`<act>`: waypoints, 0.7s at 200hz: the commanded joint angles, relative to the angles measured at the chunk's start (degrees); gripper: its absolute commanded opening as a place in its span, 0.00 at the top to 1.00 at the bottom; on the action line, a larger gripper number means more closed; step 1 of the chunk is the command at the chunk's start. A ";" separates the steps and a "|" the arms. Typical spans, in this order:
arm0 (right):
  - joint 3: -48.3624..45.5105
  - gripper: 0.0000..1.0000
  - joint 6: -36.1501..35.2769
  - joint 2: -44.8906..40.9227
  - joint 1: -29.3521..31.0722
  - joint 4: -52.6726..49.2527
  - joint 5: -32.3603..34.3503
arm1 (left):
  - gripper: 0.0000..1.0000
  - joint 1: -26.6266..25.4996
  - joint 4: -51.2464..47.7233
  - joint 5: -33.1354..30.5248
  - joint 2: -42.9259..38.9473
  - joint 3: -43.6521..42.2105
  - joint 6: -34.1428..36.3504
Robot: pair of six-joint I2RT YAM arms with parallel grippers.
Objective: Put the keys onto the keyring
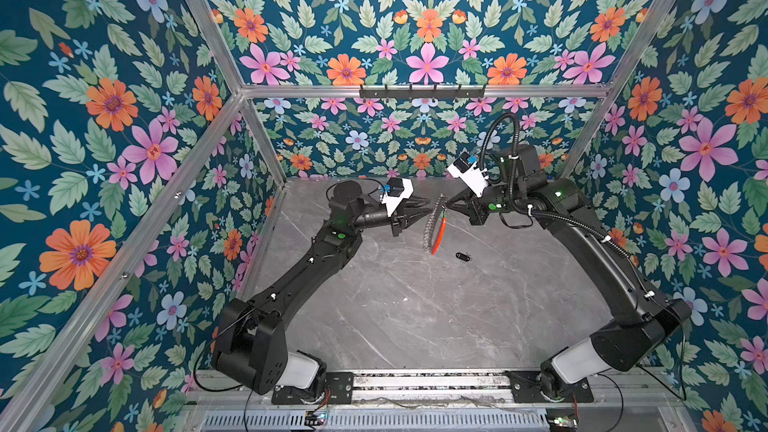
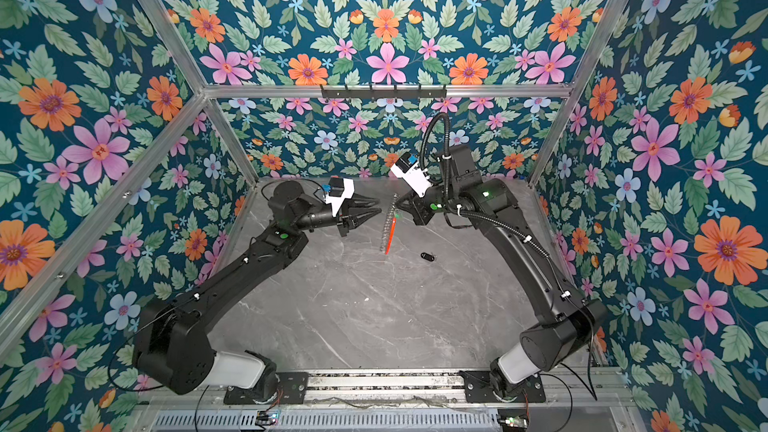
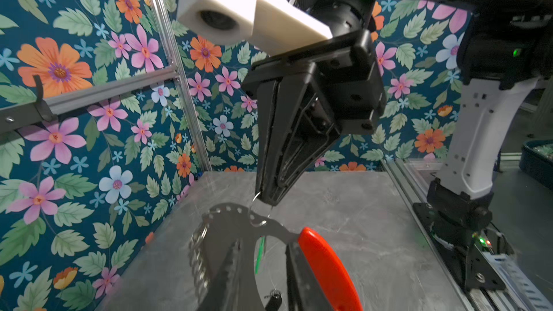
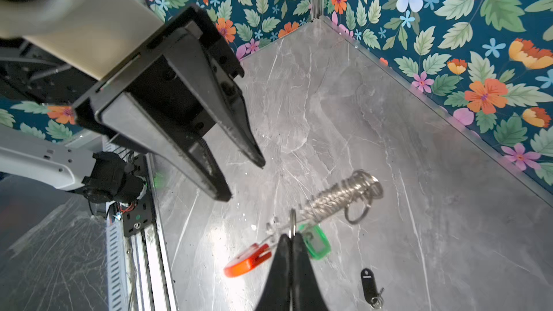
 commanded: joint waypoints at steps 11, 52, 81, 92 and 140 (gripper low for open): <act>-0.74 1.00 -3.81 -1.46 0.67 -0.49 -0.97 | 0.72 0.00 -7.04 3.99 0.88 2.33 5.02; -1.20 1.00 -4.62 -1.66 2.06 -0.67 -1.18 | 0.71 0.00 -4.14 7.26 3.32 4.80 1.13; -0.82 1.00 -4.80 -1.39 2.70 -0.50 -1.25 | 0.71 -0.09 -1.53 8.56 4.11 5.38 -1.30; -0.68 1.00 -4.89 -1.31 2.70 -0.27 -1.27 | 0.72 -0.09 -1.45 9.09 4.26 5.51 -1.55; -0.06 1.00 -4.62 -0.96 2.96 0.35 -1.70 | 0.76 -0.57 -0.87 9.66 4.92 5.54 -2.37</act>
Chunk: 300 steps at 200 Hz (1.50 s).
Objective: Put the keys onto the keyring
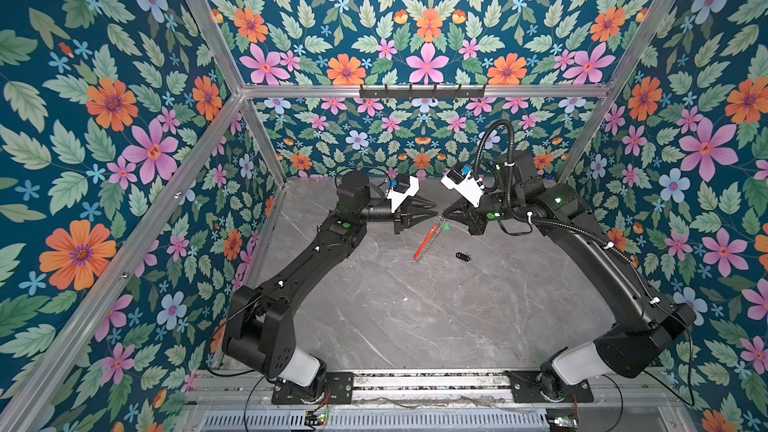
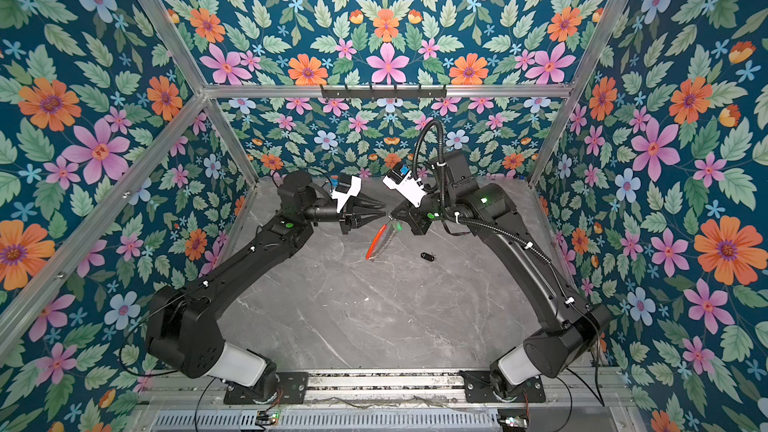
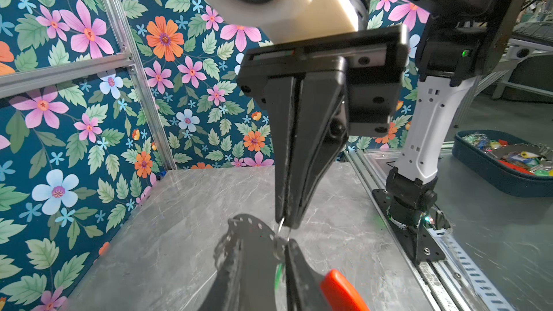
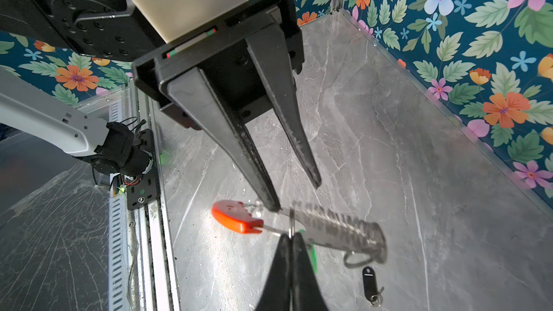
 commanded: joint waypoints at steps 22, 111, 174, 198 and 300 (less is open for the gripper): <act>0.73 1.00 -0.99 0.34 0.38 1.87 -1.83 | 0.76 -0.59 3.03 1.35 0.72 0.27 -1.73; -0.23 1.00 1.71 -0.27 0.91 5.76 1.30 | 1.00 -0.95 4.01 2.49 1.27 0.47 -2.76; -20.37 0.65 16.05 -12.68 -3.83 31.16 0.83 | 1.00 -0.86 39.73 -4.70 2.37 -7.75 -26.80; -24.17 0.64 18.66 -14.75 -6.65 35.02 -3.53 | 1.00 -0.86 51.56 -7.97 4.07 -9.02 -34.48; -19.64 0.64 21.85 -8.06 -6.35 38.84 -16.04 | 1.00 -1.98 71.32 -20.53 9.90 -8.82 -49.20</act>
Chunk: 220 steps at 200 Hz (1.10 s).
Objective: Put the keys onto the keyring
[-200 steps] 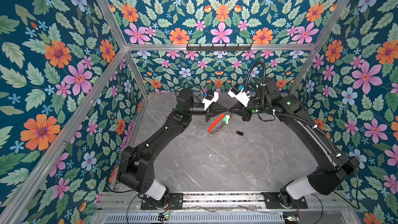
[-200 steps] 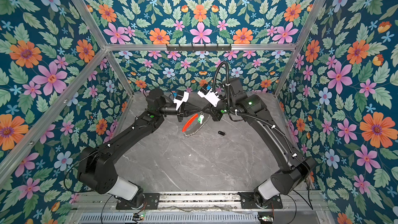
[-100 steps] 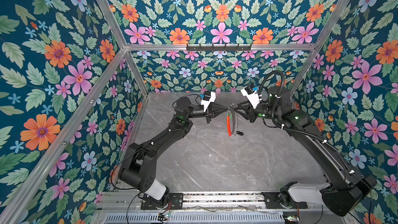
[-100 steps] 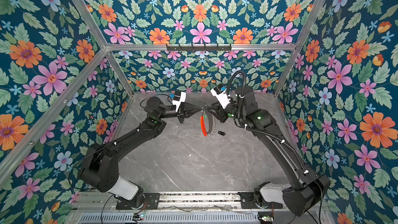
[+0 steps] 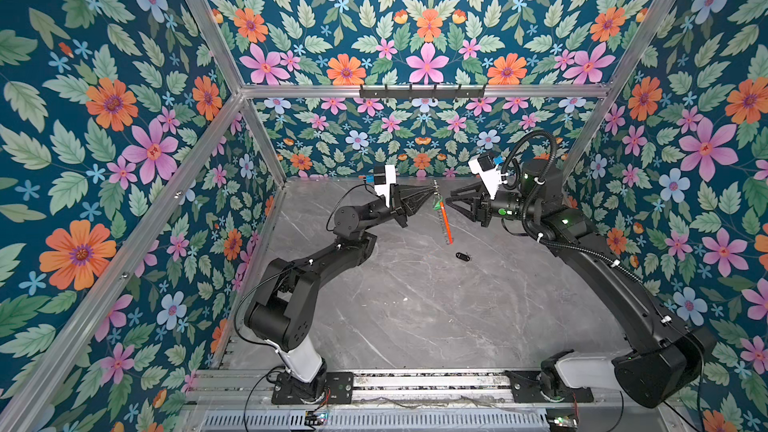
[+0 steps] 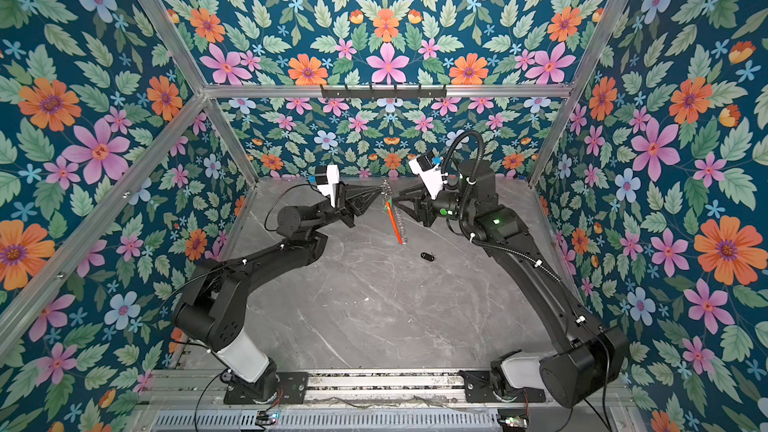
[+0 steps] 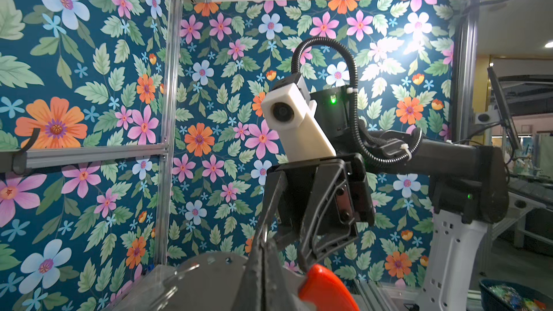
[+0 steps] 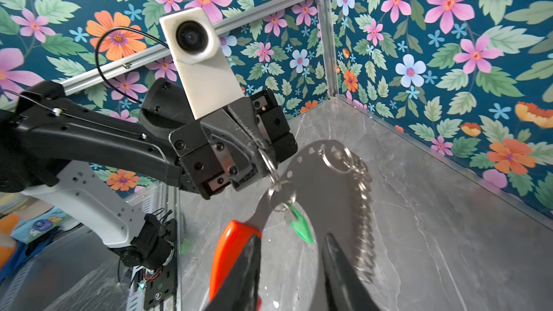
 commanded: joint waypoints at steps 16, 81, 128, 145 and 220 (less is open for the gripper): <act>1.85 0.64 0.90 1.87 0.79 3.10 -3.53 | 1.00 -0.92 6.21 -3.65 -0.03 0.44 -2.50; 3.19 0.93 0.35 3.72 3.10 2.84 -2.51 | 1.00 -1.72 6.76 -3.88 0.85 1.89 -3.04; 3.99 1.00 0.28 5.39 5.25 2.40 -1.02 | 1.00 -2.42 7.02 -4.63 1.03 1.97 -2.71; 4.59 1.00 0.19 5.98 5.88 2.01 -0.42 | 1.00 -2.58 7.02 -4.80 1.03 1.73 -2.45; 3.49 1.00 -2.67 3.26 6.28 -1.38 4.68 | 1.00 -2.40 6.94 -4.37 0.18 0.68 -1.21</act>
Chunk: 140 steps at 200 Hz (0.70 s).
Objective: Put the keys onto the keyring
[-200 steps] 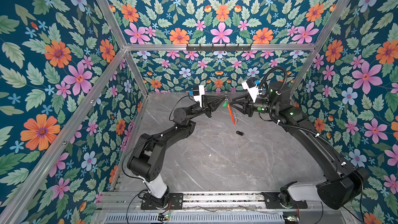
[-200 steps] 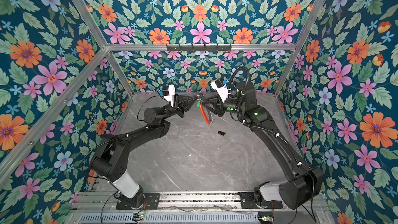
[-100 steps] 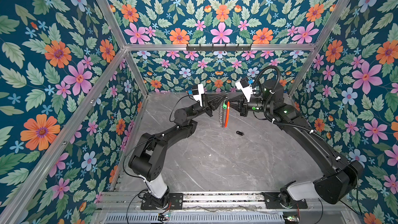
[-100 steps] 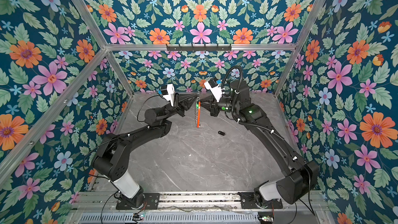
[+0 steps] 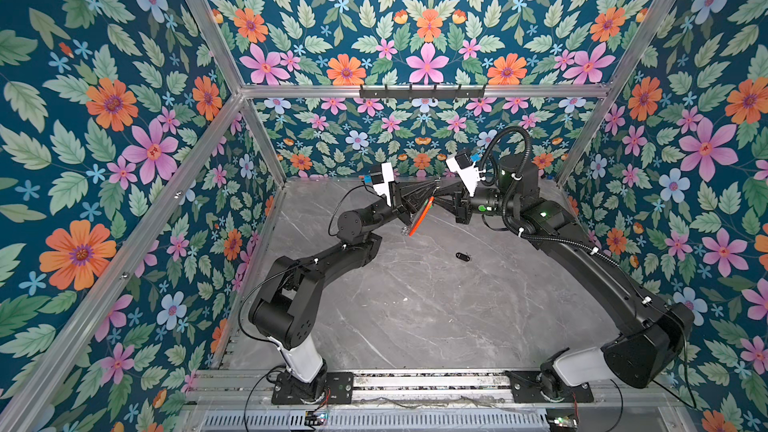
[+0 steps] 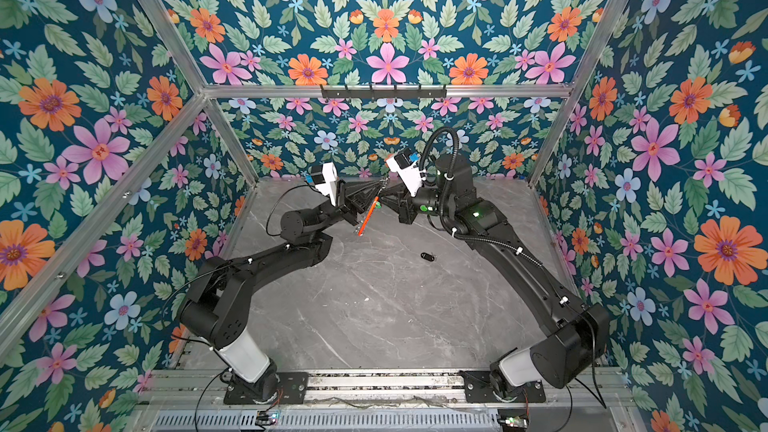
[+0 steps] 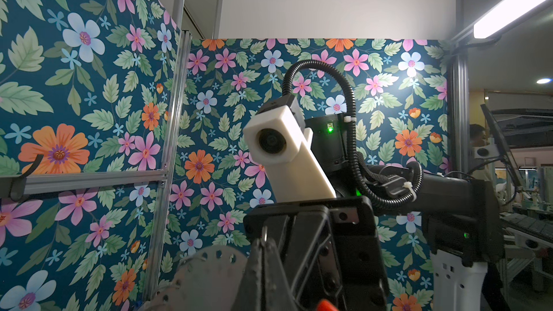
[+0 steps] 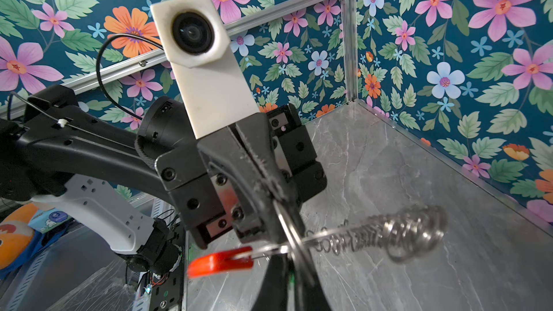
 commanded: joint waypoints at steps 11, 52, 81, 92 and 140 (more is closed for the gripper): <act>-1.34 1.00 -3.36 -2.58 0.34 -2.97 2.72 | 1.00 -0.07 2.67 0.86 -0.98 -0.02 1.17; -2.69 1.00 -5.43 -5.99 0.25 -5.41 5.47 | 1.00 0.02 2.76 0.97 -1.15 -0.03 1.23; -2.70 1.00 -6.45 -7.28 0.09 -6.54 6.89 | 1.00 0.02 2.76 1.38 -1.27 0.16 0.93; -2.43 1.00 -6.70 -7.65 0.01 -6.85 7.40 | 1.00 0.02 2.76 1.58 -1.27 0.24 0.86; -0.93 0.98 -6.93 -7.95 -0.10 -6.89 7.97 | 1.00 -0.06 2.77 2.26 -0.64 0.98 -0.14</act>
